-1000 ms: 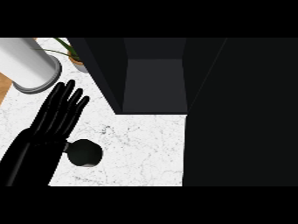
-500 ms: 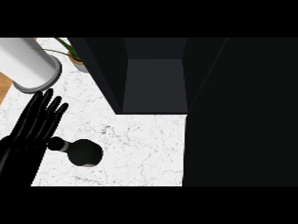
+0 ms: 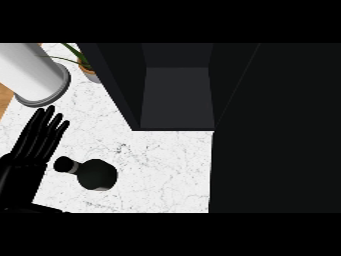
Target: Pick up the wine, place it into the cabinet and close the cabinet
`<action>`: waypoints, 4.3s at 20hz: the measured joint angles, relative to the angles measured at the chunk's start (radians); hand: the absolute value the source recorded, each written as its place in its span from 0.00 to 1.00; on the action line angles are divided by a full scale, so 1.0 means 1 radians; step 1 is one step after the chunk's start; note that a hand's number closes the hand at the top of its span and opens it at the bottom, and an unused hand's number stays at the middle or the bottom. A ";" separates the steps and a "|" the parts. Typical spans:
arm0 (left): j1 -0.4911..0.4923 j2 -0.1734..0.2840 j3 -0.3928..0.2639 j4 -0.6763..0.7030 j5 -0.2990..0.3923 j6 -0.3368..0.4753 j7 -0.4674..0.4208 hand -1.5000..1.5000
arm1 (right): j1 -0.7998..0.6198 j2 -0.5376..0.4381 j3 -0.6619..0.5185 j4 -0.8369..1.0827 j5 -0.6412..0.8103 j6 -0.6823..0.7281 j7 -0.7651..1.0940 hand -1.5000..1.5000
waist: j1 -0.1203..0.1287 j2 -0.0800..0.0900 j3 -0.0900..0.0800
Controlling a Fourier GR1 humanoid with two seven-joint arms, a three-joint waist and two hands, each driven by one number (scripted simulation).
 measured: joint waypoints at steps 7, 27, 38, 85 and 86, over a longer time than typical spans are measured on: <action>0.010 0.016 0.054 0.130 -0.002 -0.067 -0.086 0.00 | 0.031 0.024 0.026 -0.010 0.017 0.007 -0.016 0.00 | -0.001 0.000 0.000; -0.051 0.038 0.109 0.555 -0.145 -0.180 -0.391 0.00 | -0.013 0.023 0.023 -0.023 0.031 0.006 0.038 0.00 | -0.002 0.000 0.000; -0.149 0.059 0.132 0.840 -0.195 -0.214 -0.537 0.00 | 0.020 0.044 0.042 -0.028 0.053 0.013 0.015 0.00 | -0.004 0.000 0.000; -0.349 0.034 0.128 1.465 -0.223 -0.180 -0.997 1.00 | 0.004 0.034 -0.014 0.009 0.042 0.041 -0.012 0.00 | 0.002 -0.007 0.007; -0.330 0.027 0.133 1.446 -0.214 -0.170 -1.005 1.00 | 0.004 0.032 -0.023 0.010 0.039 0.041 -0.015 0.00 | 0.003 -0.008 0.007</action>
